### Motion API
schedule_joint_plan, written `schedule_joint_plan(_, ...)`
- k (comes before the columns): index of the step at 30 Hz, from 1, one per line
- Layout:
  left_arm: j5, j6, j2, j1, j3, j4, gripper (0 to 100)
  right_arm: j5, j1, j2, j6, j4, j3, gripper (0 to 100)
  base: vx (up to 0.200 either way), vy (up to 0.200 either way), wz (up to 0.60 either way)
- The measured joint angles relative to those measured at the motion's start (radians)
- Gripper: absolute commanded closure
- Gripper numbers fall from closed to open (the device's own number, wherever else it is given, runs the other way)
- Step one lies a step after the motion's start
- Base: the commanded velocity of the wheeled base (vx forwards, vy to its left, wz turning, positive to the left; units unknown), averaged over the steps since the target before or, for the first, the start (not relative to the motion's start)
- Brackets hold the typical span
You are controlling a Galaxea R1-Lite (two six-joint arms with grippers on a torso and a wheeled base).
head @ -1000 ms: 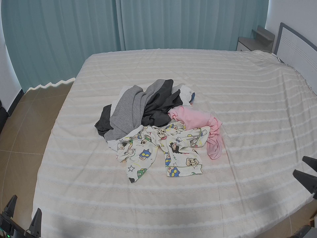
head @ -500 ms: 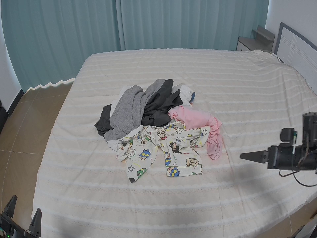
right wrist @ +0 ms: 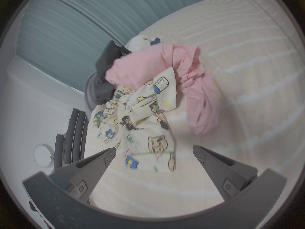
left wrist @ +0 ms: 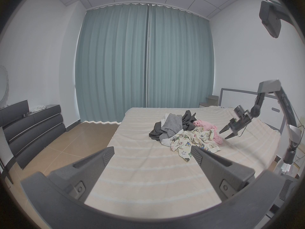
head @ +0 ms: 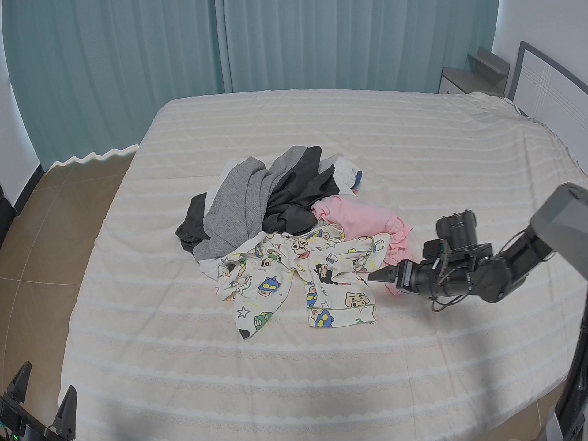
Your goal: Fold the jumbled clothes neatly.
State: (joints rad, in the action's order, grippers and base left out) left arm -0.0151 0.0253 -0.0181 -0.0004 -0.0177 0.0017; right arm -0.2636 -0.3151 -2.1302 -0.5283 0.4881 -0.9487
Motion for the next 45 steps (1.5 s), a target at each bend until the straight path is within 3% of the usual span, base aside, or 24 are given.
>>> schedule_joint_plan(7, 0.001, 0.009, 0.000, 0.000, 0.000, 0.000, 0, 0.051, -0.045, -0.260, -0.075, 0.173, -0.177, 0, 0.000, 0.000, 0.00)
schedule_joint_plan(24, 0.001, 0.009, 0.000, 0.000, 0.000, 0.001, 0, 0.070, -0.109, -0.367, -0.080, 0.183, -0.250, 0, 0.000, 0.000, 0.00)
schedule_joint_plan(25, 0.001, 0.010, 0.000, 0.000, 0.000, 0.001, 0, 0.072, -0.116, -0.368, -0.079, 0.180, -0.252, 100, 0.000, 0.000, 0.00)
schedule_joint_plan(36, 0.001, 0.009, 0.000, 0.000, 0.000, 0.001, 0, 0.117, -0.144, -0.390, -0.053, 0.157, -0.276, 100, 0.000, 0.000, 0.00)
schedule_joint_plan(45, 0.001, 0.006, 0.000, 0.000, 0.000, 0.000, 0, 0.118, -0.143, -0.307, 0.001, 0.164, -0.139, 100, 0.000, 0.000, 0.00)
